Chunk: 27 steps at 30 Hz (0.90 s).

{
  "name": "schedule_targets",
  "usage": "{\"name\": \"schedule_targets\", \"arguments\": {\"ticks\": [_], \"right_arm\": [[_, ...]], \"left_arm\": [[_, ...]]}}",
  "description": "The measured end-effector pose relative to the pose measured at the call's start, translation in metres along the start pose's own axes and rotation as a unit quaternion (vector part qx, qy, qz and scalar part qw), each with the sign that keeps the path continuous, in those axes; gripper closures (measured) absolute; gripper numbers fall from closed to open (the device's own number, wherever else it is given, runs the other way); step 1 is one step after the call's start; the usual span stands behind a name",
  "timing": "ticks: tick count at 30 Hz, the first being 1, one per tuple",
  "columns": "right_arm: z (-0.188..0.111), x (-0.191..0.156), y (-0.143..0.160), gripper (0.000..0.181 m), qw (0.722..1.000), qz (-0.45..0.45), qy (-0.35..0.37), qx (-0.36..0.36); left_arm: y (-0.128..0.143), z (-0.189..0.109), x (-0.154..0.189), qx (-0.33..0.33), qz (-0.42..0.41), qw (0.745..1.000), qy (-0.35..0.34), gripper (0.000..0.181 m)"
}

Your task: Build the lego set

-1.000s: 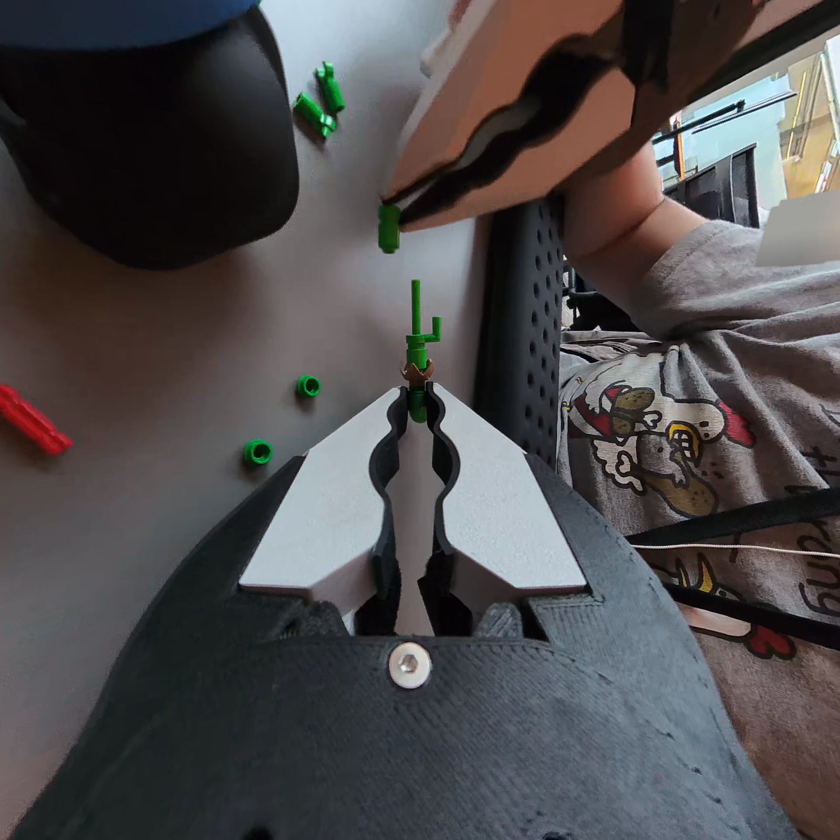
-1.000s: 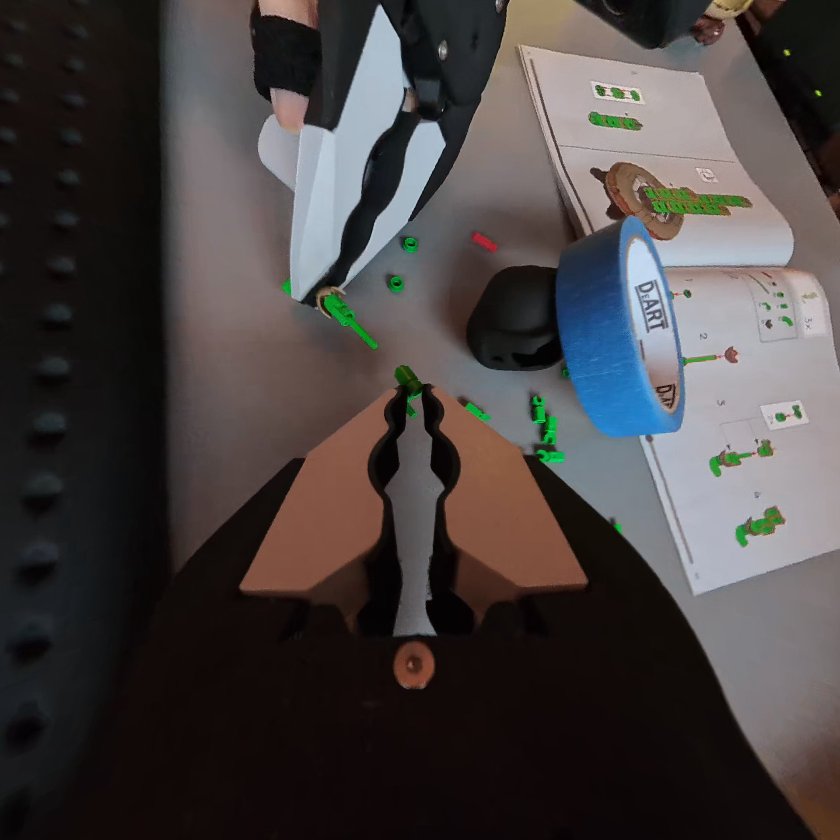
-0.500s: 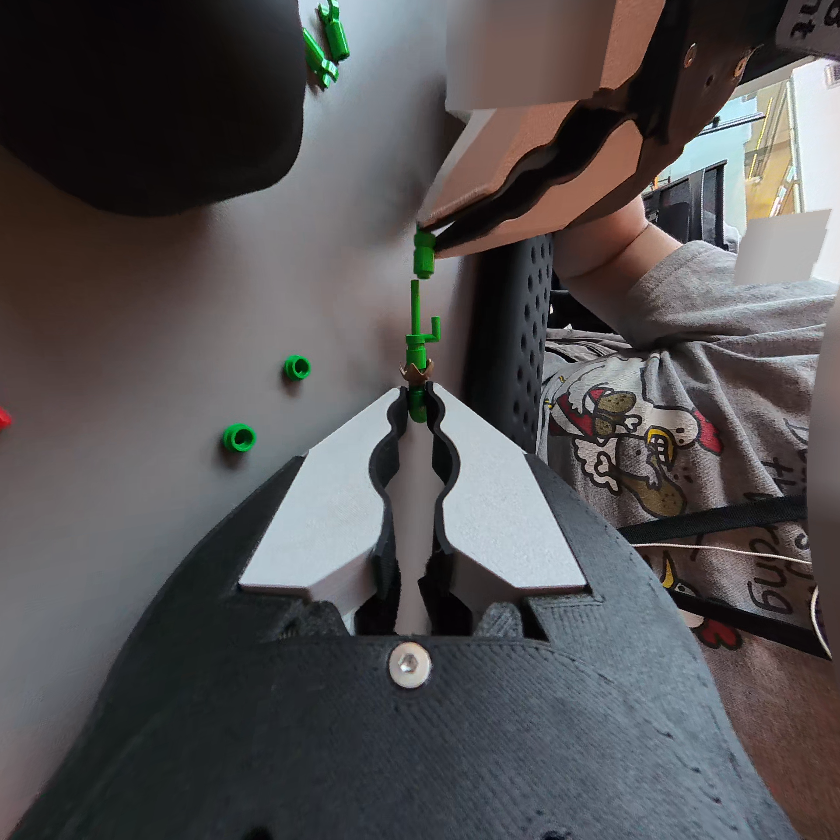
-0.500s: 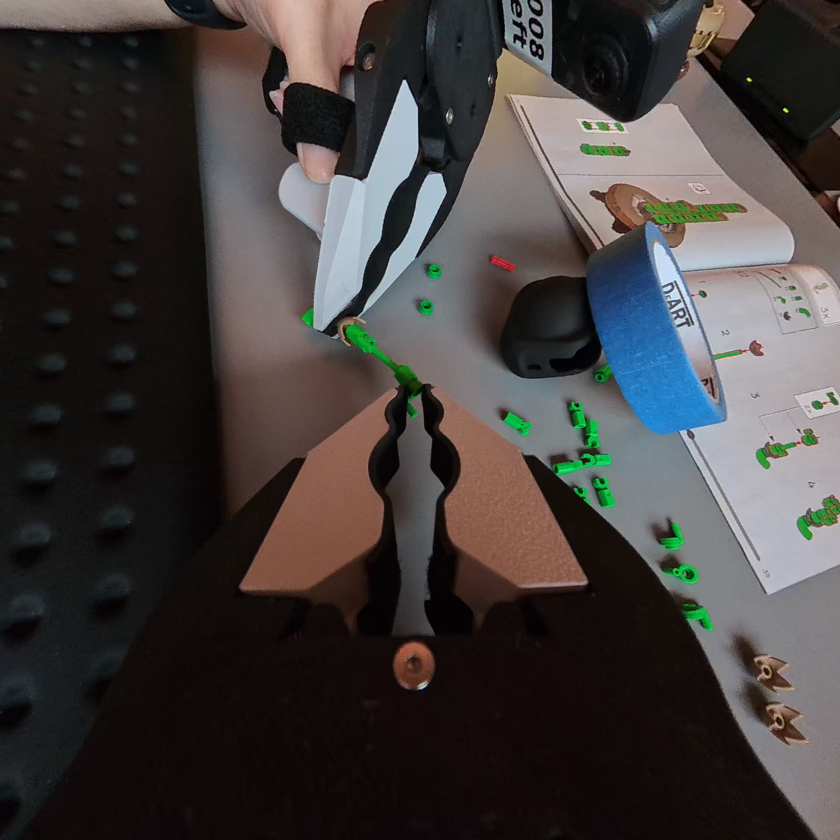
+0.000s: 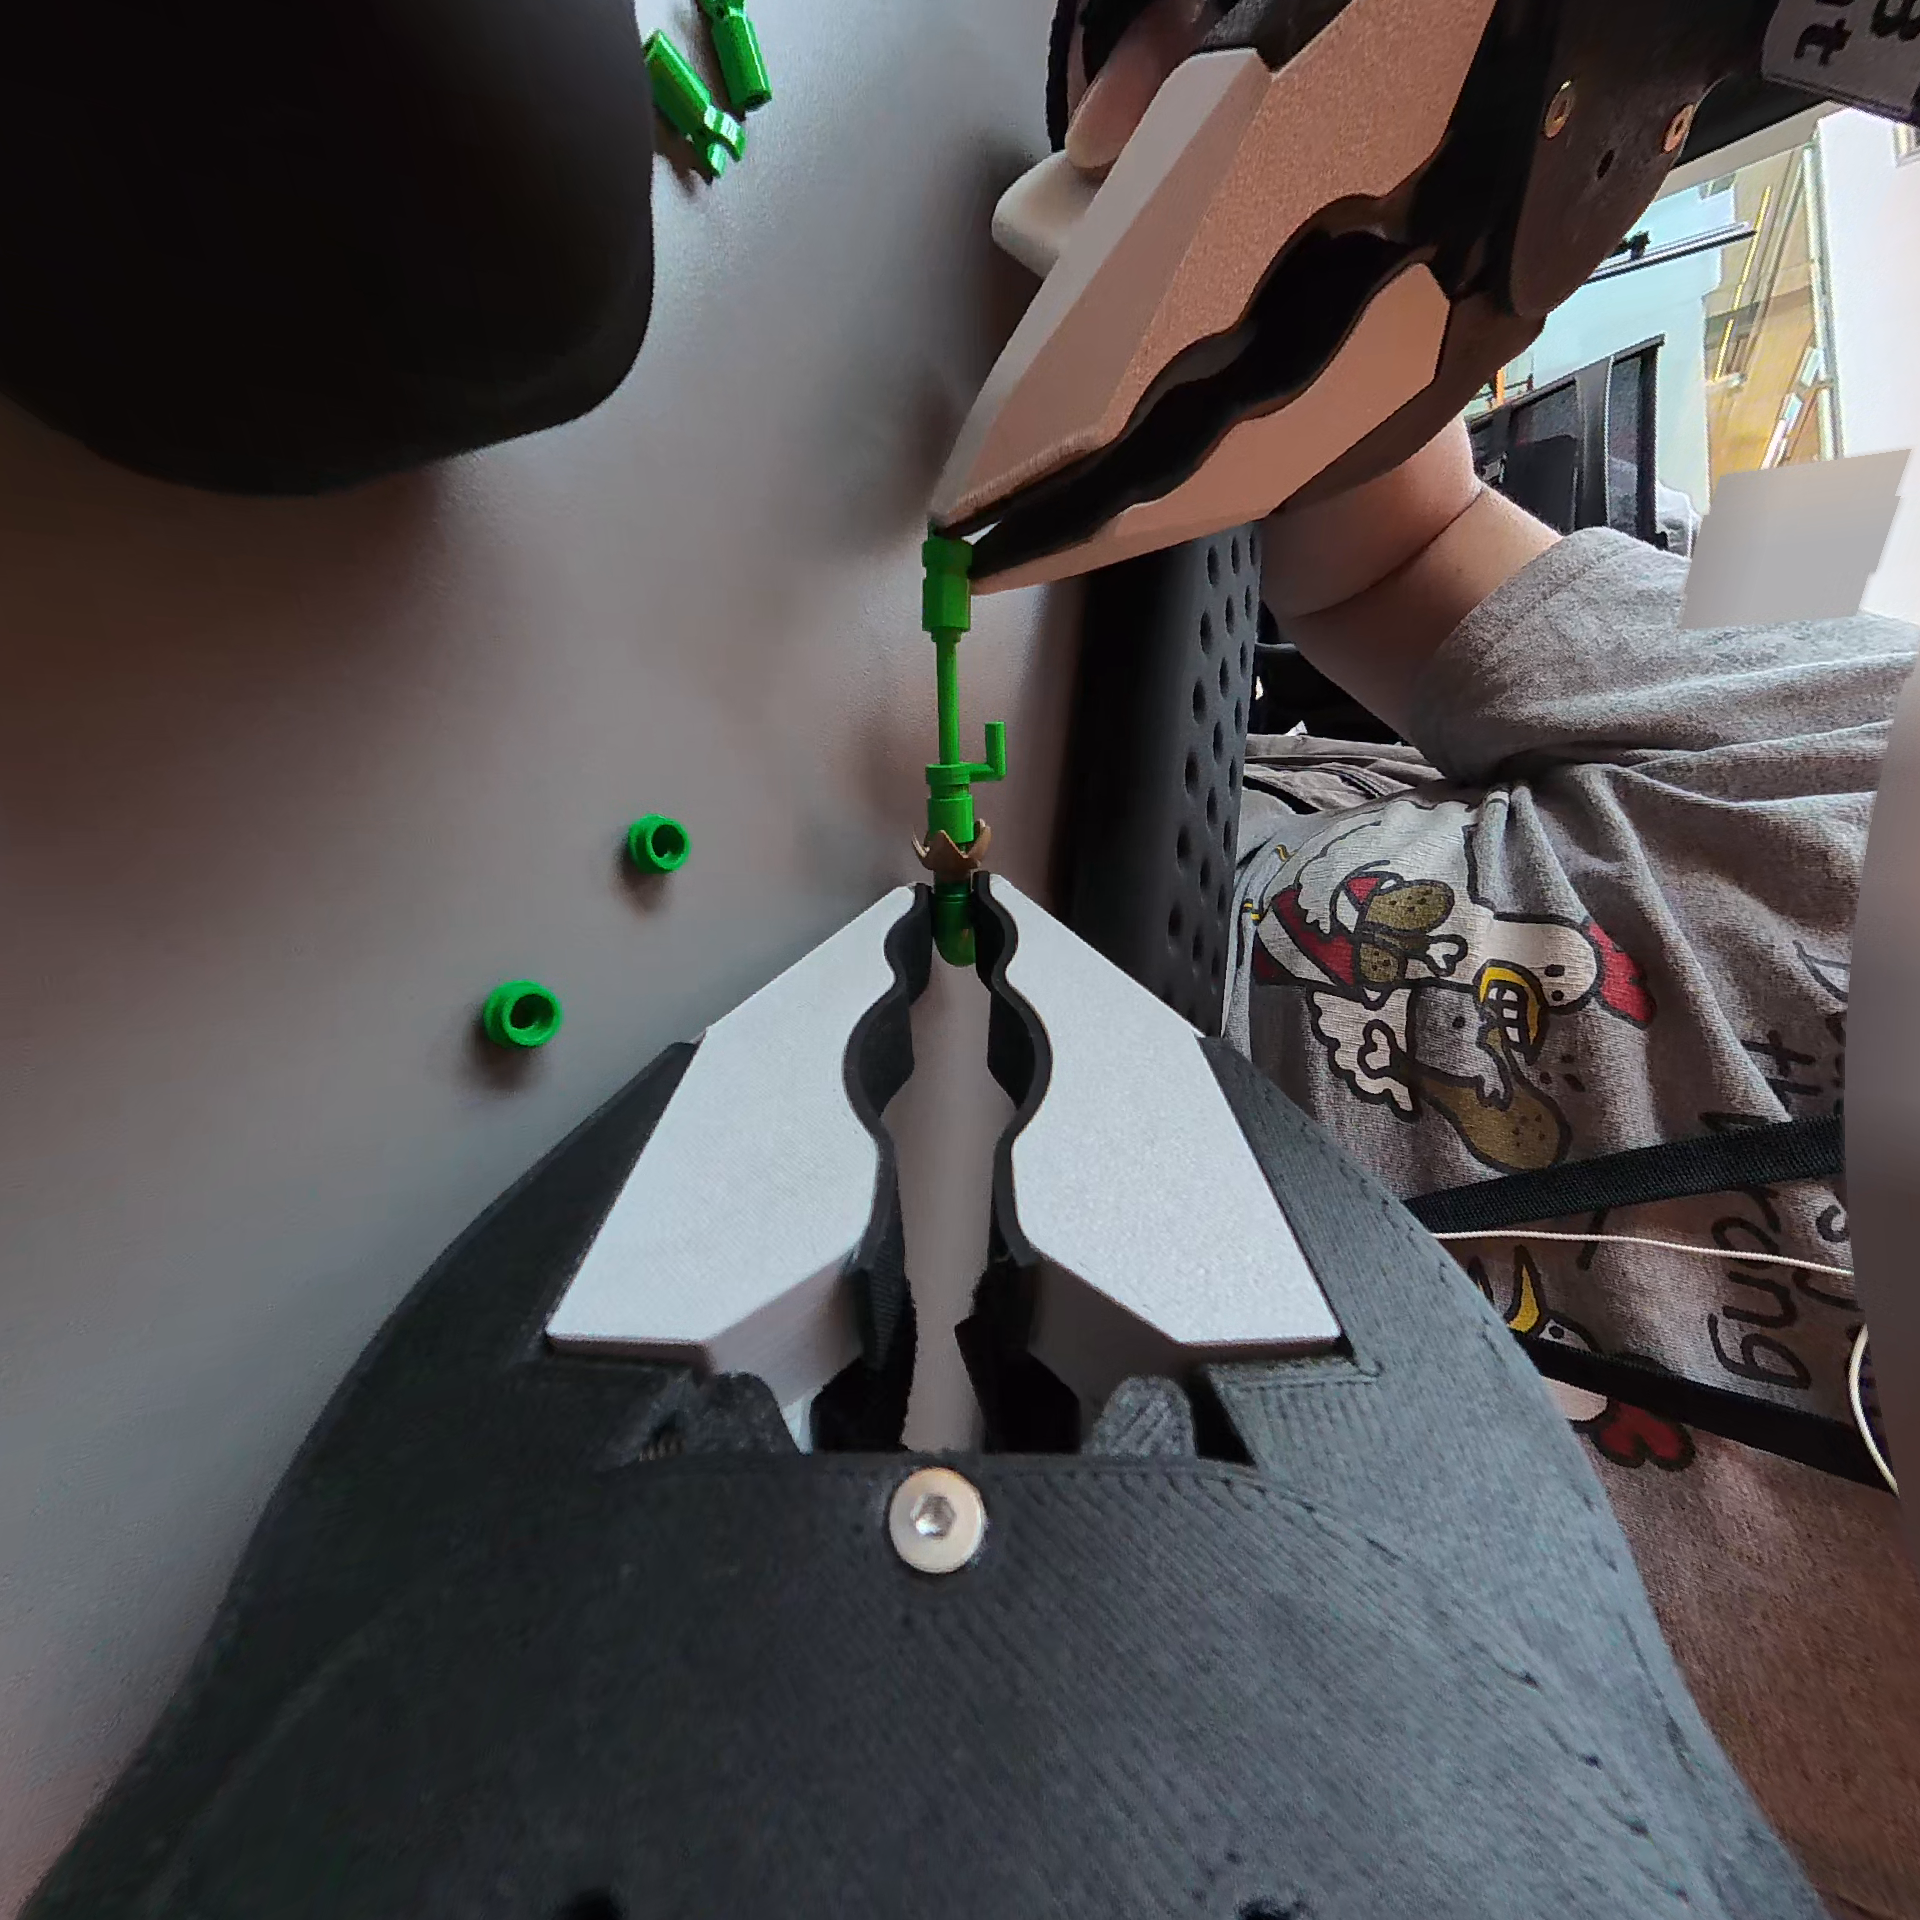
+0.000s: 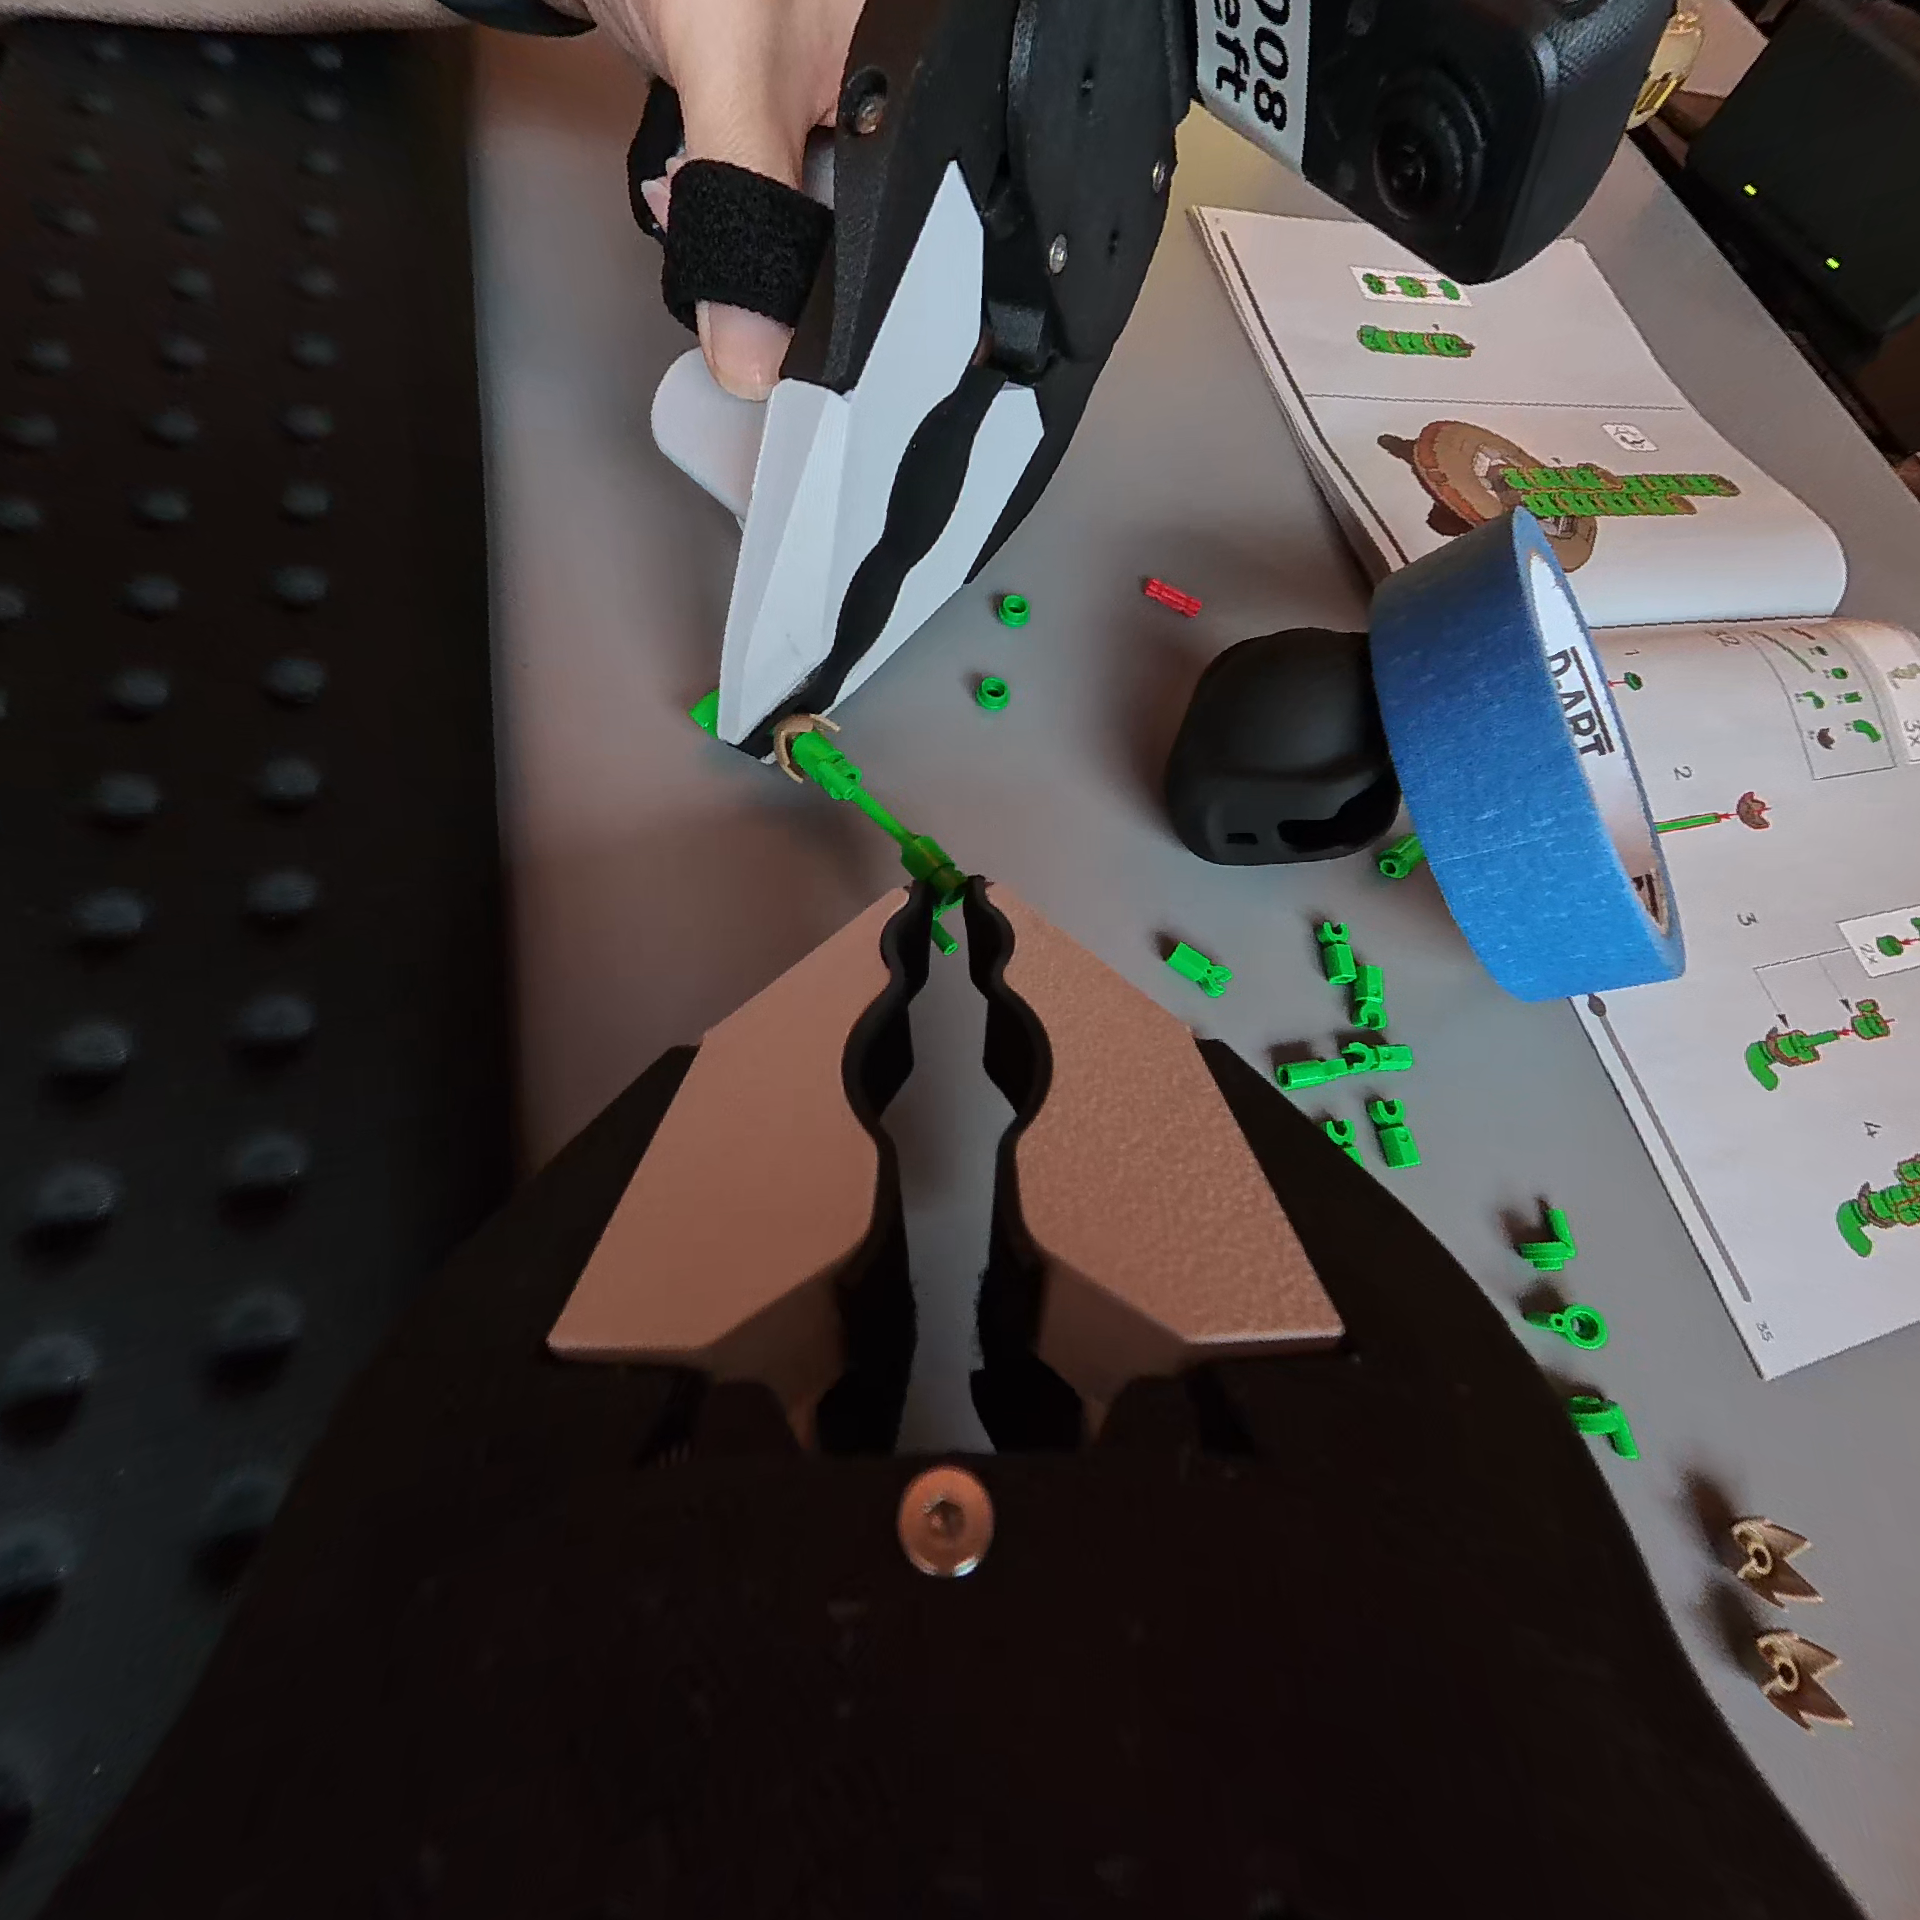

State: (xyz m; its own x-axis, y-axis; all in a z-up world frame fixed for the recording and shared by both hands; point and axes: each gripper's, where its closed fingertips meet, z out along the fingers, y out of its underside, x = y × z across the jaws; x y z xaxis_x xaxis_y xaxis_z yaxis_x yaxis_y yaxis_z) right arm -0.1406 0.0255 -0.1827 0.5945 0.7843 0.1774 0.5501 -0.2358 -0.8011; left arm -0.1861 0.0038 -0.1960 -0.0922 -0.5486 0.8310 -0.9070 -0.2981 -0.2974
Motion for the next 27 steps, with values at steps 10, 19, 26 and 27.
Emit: {"name": "schedule_targets", "arguments": {"ticks": [10, 19, 26, 27], "right_arm": [[0.001, -0.005, -0.002, 0.177, 1.0, -0.016, 0.014, 0.016], [0.004, -0.008, 0.002, 0.18, 0.998, -0.051, 0.034, -0.003], [0.003, -0.002, 0.004, 0.18, 1.0, 0.007, 0.025, -0.004], [0.003, -0.001, 0.004, 0.18, 1.0, 0.018, 0.025, -0.003]], "left_arm": [[0.004, -0.001, 0.002, -0.011, -0.016, 1.0, 0.011, 0.176], [0.004, 0.0, 0.002, -0.01, -0.008, 1.0, 0.008, 0.176], [0.003, 0.001, 0.002, -0.009, -0.01, 1.0, 0.005, 0.176], [0.003, 0.001, 0.001, -0.008, -0.01, 1.0, 0.004, 0.176]]}}
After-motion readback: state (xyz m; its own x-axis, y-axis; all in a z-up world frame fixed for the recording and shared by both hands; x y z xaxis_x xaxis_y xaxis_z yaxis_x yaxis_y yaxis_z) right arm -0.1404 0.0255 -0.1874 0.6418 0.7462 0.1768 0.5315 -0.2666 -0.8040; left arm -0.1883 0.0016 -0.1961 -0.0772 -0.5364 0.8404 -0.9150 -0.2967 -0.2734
